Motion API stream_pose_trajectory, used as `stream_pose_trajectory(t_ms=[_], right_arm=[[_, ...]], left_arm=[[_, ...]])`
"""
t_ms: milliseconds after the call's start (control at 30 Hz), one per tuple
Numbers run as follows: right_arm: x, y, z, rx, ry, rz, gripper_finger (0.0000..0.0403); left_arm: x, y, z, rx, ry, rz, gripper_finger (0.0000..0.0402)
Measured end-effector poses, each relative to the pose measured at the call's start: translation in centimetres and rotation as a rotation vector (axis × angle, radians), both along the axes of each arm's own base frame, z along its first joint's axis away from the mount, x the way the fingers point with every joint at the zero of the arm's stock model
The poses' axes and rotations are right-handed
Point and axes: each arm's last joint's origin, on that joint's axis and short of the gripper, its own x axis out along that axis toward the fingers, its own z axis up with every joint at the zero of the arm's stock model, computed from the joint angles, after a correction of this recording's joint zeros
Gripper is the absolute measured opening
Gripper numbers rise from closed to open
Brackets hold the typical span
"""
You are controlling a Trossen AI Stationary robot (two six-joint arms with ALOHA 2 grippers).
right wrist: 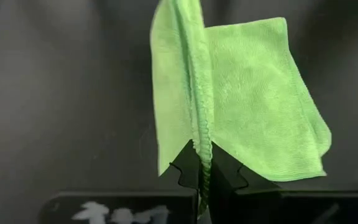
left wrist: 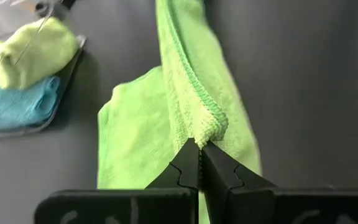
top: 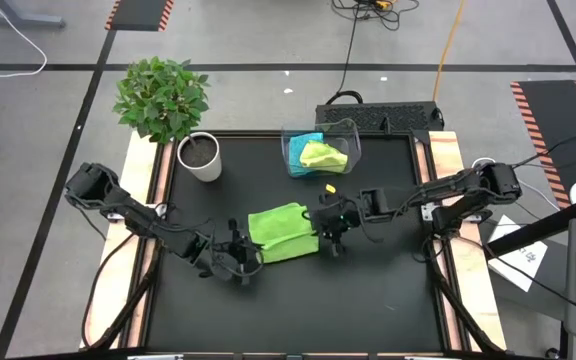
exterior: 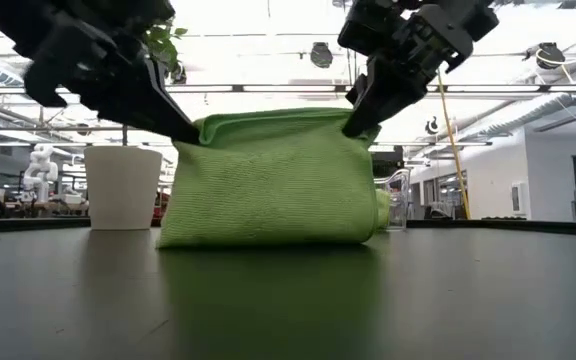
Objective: Fold microfiber towels
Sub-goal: Fold the green microfiber cloth
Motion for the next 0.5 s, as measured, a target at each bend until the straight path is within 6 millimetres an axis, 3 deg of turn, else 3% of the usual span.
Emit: stream_pose_trajectory(t_ms=[267, 500], right_arm=[[0.2, -2.9, 0.7, 0.049, 0.009, 0.006, 0.0000], [0.6, -5.7, -0.6, 0.085, 0.035, 0.018, 0.0000]], left_arm=[[0.2, 1.8, -0.4, -0.023, 0.037, 0.120, 0.0006], [0.4, 2.6, -0.6, -0.058, 0.042, 0.179, 0.0005]])
